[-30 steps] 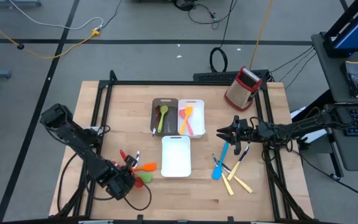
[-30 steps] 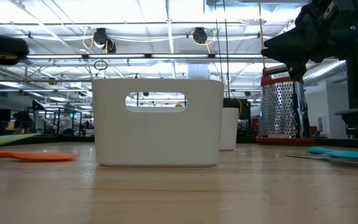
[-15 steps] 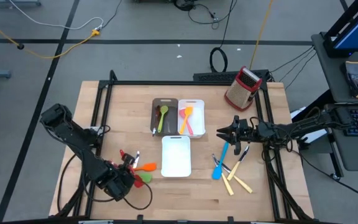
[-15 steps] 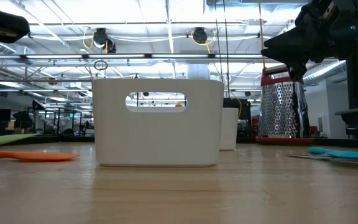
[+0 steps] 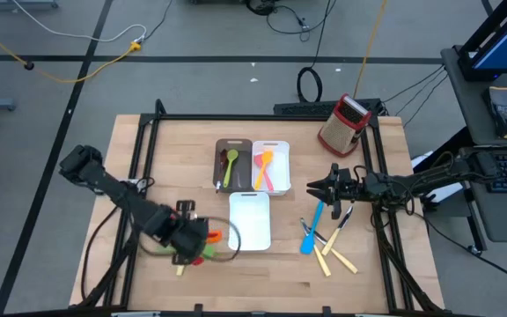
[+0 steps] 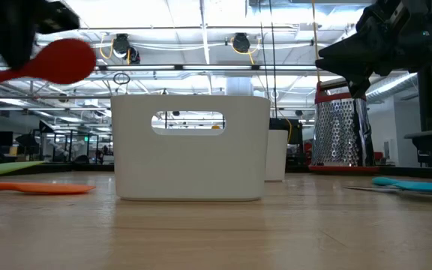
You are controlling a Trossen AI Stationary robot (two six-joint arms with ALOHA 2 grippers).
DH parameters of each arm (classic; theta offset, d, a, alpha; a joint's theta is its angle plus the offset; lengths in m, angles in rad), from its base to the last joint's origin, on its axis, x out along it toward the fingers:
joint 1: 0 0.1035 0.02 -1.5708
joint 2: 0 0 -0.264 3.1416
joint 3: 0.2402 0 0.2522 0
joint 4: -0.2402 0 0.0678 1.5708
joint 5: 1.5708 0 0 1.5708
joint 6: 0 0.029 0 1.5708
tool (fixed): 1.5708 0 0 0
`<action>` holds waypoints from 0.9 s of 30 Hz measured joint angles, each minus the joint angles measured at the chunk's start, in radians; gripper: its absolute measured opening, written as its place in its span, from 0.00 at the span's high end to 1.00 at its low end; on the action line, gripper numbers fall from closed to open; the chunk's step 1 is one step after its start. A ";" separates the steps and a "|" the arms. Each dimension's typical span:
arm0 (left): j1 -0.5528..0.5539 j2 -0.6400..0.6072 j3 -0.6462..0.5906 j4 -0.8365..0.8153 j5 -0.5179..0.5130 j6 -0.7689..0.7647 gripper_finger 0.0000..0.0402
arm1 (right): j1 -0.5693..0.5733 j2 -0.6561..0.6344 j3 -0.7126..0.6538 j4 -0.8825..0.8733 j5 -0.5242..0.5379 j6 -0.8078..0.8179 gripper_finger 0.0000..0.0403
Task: Pick & Place Kitchen Items
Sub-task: Put the red serving spoon into the black bin
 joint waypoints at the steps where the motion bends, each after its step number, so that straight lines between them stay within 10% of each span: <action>1: 0.023 0.000 0.021 -0.011 0.012 -0.012 0.99 | 0.000 0.000 0.000 -0.002 0.000 0.000 0.77; 16: 0.366 0.000 0.247 -0.043 0.108 -0.149 1.00 | 0.000 0.000 0.000 -0.005 -0.006 0.000 0.77; 27: 0.283 0.000 0.215 -0.025 0.144 0.087 0.94 | 0.000 0.000 0.000 -0.005 -0.005 0.000 0.77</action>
